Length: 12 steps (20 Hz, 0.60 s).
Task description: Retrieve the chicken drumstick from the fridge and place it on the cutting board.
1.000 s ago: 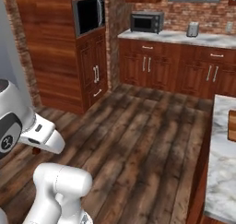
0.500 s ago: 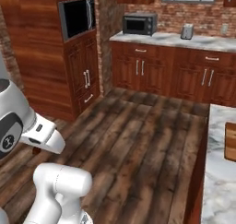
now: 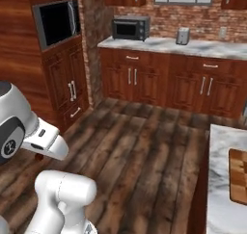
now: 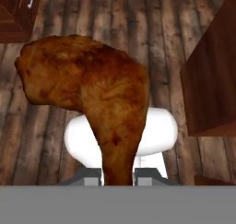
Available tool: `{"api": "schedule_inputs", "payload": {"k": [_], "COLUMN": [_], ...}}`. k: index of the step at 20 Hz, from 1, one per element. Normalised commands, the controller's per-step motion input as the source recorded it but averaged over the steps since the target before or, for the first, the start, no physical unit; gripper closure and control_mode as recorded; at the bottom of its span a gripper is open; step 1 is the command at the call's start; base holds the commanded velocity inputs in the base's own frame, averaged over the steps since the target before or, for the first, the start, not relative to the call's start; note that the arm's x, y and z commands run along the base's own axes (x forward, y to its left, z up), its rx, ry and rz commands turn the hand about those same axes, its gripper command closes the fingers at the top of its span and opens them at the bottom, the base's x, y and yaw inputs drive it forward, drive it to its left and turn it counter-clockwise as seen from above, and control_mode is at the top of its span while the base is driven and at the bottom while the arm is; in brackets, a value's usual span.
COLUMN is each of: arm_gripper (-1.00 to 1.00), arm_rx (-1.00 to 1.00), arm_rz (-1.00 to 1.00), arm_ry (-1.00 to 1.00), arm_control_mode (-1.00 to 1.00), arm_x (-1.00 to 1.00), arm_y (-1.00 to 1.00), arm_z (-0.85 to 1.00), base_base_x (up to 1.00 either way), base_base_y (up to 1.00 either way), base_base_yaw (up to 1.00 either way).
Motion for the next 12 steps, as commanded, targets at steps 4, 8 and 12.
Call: {"api": "schedule_inputs", "payload": {"k": [4,8,12], "arm_gripper": [1.00,1.00,1.00], "arm_rx": [0.00,0.00,0.00], "arm_rz": [0.00,0.00,0.00], "arm_ry": [0.00,0.00,0.00], "arm_control_mode": [1.00,1.00,1.00], "arm_x": [0.00,0.00,0.00], "arm_y": [0.00,0.00,0.00], "arm_z": [0.00,0.00,0.00], "base_base_x": [0.56,0.43,0.48], "base_base_y": [0.00,0.00,0.00], "base_base_yaw": [-0.30,-0.56,-0.71]}}
